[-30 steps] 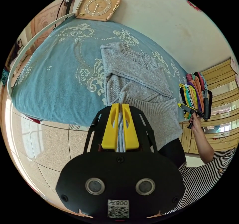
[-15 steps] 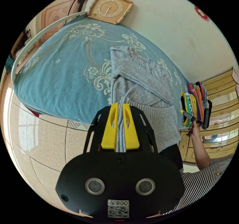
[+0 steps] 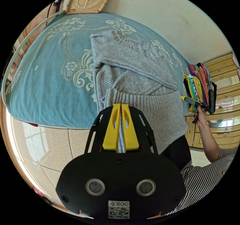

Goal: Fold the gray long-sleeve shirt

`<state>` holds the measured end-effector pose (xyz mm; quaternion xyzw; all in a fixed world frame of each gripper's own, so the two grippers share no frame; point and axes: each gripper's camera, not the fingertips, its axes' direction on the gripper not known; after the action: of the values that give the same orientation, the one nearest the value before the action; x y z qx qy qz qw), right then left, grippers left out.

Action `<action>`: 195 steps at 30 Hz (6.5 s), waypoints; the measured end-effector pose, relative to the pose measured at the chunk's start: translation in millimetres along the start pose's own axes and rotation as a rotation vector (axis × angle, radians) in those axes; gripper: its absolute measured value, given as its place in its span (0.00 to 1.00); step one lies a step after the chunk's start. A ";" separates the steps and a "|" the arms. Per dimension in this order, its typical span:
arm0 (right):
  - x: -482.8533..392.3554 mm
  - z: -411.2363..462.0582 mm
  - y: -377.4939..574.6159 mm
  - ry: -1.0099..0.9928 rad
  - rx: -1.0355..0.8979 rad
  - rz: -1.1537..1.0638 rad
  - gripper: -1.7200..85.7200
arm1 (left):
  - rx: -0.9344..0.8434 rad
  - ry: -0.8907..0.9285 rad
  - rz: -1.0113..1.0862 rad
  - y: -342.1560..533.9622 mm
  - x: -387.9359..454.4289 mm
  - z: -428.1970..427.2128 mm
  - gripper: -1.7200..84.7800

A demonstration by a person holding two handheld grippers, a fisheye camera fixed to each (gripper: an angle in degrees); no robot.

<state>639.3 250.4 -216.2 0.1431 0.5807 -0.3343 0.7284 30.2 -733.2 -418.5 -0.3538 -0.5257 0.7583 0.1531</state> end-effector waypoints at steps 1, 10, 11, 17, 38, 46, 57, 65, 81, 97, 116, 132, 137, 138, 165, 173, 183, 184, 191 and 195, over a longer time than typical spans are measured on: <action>4.2 7.7 -1.5 -0.029 -0.027 0.019 0.03 | -0.002 0.012 -0.004 0.3 -1.9 2.3 0.02; -24.0 -6.0 6.0 0.027 0.120 0.041 0.02 | 0.062 -0.015 0.026 8.2 8.7 -3.7 0.02; -28.4 -6.7 6.2 0.001 0.139 0.040 0.02 | 0.044 -0.033 0.037 7.5 9.9 1.8 0.02; -80.8 61.5 -15.2 0.045 -0.058 -0.146 0.02 | -0.020 0.013 0.041 4.8 -5.0 27.4 0.02; 18.5 97.8 42.5 -0.390 0.026 0.098 0.05 | 0.052 0.178 -0.098 85.0 -102.6 -2.6 0.06; 69.0 151.9 130.5 -0.663 -0.017 0.287 0.10 | 0.039 0.522 -0.353 143.3 -174.8 39.7 0.11; 55.1 197.2 139.8 -0.833 0.017 0.257 0.03 | 0.108 0.592 -0.227 142.9 -187.9 34.1 0.06; 54.5 217.4 163.5 -0.900 0.051 0.264 0.03 | 0.203 0.701 -0.249 172.6 -209.9 39.4 0.05; 9.2 303.8 119.1 -0.873 -0.021 0.270 0.07 | 0.112 0.681 -0.247 153.0 -228.0 67.9 0.05; -5.0 335.0 141.4 -0.978 -0.005 0.339 0.10 | 0.157 0.699 -0.347 174.0 -255.6 81.7 0.09; -46.0 391.4 195.9 -1.153 0.012 0.531 0.15 | 0.157 1.003 -0.590 211.6 -265.2 133.7 0.17; -65.5 403.0 196.8 -1.196 0.139 0.638 0.09 | 0.192 1.032 -0.637 193.2 -258.3 148.1 0.10; -63.4 382.1 201.3 -1.202 0.187 0.597 0.07 | 0.223 1.028 -0.562 192.3 -248.1 128.7 0.09; -63.6 378.3 200.8 -1.201 0.191 0.585 0.07 | 0.226 1.028 -0.550 191.9 -246.6 126.1 0.09; -52.6 257.8 268.5 -1.181 0.341 0.274 0.05 | 0.342 1.119 -0.296 264.0 -197.6 47.6 0.08; -38.6 245.6 309.3 -1.190 0.351 0.249 0.05 | 0.338 1.118 -0.269 292.8 -185.8 32.3 0.08; -19.1 237.2 328.6 -1.210 0.365 0.245 0.05 | 0.341 1.132 -0.257 306.2 -174.3 18.1 0.08; -17.2 235.3 329.6 -1.209 0.365 0.242 0.05 | 0.339 1.130 -0.257 307.1 -173.9 15.9 0.08; -4.2 236.6 323.2 -1.220 0.358 0.270 0.05 | 0.332 1.161 -0.286 300.7 -171.4 12.5 0.08; 1.8 232.8 313.2 -1.217 0.352 0.271 0.05 | 0.332 1.170 -0.297 293.6 -170.5 7.5 0.08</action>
<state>1018.7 341.2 -207.9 0.1176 -0.0227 -0.3509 0.9287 185.8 -959.0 -618.9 -0.6051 -0.2733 0.4813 0.5722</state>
